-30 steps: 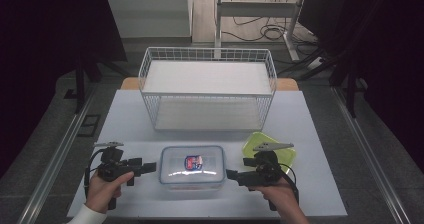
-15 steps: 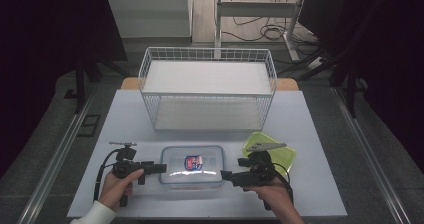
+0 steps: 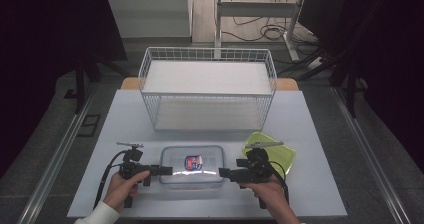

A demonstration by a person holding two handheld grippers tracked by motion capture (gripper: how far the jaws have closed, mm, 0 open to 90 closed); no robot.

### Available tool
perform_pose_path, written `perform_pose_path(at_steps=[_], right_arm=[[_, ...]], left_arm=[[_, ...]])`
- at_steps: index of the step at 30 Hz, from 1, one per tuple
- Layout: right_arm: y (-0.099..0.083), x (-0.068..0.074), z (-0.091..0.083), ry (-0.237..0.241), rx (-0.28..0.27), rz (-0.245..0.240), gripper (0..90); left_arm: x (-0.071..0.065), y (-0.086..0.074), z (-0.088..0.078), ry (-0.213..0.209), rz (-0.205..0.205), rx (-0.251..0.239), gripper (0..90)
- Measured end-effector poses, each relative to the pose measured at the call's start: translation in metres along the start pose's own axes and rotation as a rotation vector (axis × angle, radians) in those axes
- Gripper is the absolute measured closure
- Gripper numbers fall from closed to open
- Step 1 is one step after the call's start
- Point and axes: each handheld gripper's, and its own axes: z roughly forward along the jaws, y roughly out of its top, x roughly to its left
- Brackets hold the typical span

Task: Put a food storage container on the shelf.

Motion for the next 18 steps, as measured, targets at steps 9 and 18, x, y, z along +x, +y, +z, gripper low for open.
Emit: perform_pose_path(at_steps=[9, 18], right_arm=[[0.0, -0.005, 0.025, -0.001, 0.048, 0.083, 13.7], [0.002, -0.009, 0.04, 0.017, 0.055, 0.145, 14.2]], left_arm=[[0.002, 0.001, -0.001, -0.006, -0.006, -0.007, 33.7], [0.002, 0.001, 0.0, -0.009, -0.005, -0.01, 34.0]])
